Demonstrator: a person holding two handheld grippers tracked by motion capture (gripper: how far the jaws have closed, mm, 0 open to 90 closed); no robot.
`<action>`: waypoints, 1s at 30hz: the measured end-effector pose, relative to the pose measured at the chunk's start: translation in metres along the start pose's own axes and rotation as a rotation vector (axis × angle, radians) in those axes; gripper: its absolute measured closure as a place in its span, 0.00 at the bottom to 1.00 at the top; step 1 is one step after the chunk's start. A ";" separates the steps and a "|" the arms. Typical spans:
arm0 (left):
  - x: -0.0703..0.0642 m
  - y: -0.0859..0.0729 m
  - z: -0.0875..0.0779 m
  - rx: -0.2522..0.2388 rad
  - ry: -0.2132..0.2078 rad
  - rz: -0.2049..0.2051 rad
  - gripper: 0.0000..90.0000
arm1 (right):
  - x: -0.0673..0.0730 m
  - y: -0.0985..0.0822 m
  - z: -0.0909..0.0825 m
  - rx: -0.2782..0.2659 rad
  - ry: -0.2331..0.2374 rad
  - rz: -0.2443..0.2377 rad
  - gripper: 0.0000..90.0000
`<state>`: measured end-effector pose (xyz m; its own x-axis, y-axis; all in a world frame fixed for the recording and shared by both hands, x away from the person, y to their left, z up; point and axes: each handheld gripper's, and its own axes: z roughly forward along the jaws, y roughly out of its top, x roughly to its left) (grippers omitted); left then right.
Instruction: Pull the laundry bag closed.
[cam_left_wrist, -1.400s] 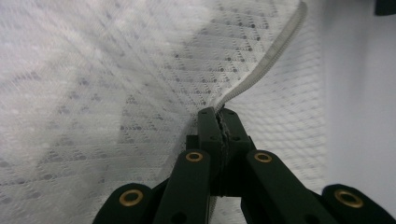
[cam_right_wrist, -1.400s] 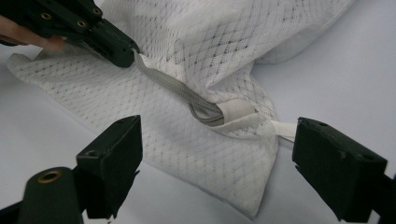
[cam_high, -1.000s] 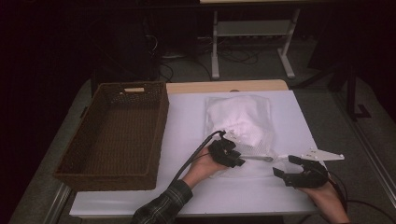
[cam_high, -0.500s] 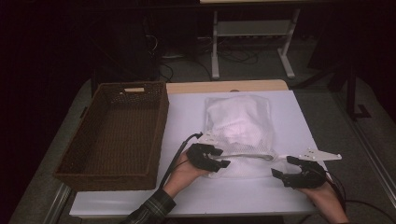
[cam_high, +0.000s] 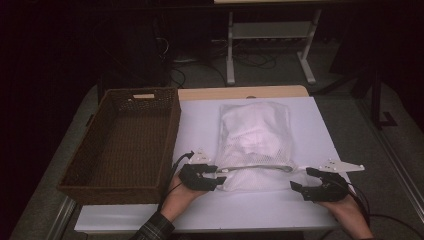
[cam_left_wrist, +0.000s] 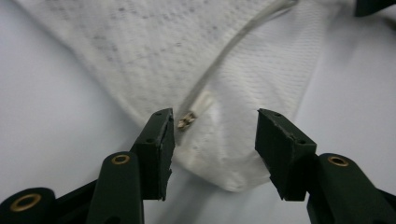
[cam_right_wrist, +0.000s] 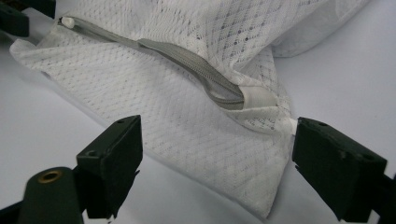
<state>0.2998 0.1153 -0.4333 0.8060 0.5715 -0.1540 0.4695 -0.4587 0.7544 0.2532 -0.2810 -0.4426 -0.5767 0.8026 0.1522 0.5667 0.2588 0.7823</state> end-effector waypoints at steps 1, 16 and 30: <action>0.002 0.000 0.001 0.001 0.015 -0.005 0.53 | 0.000 0.000 0.000 0.001 0.001 -0.001 0.17; 0.017 -0.008 0.011 0.068 0.014 -0.034 0.64 | -0.001 0.000 0.001 0.008 0.002 -0.005 0.18; 0.018 -0.007 0.011 0.062 -0.040 -0.021 0.95 | 0.001 0.000 0.001 0.008 0.007 -0.007 0.18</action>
<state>0.3149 0.1209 -0.4483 0.8087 0.5546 -0.1961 0.5072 -0.4886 0.7099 0.2535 -0.2797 -0.4431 -0.5844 0.7973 0.1511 0.5673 0.2682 0.7786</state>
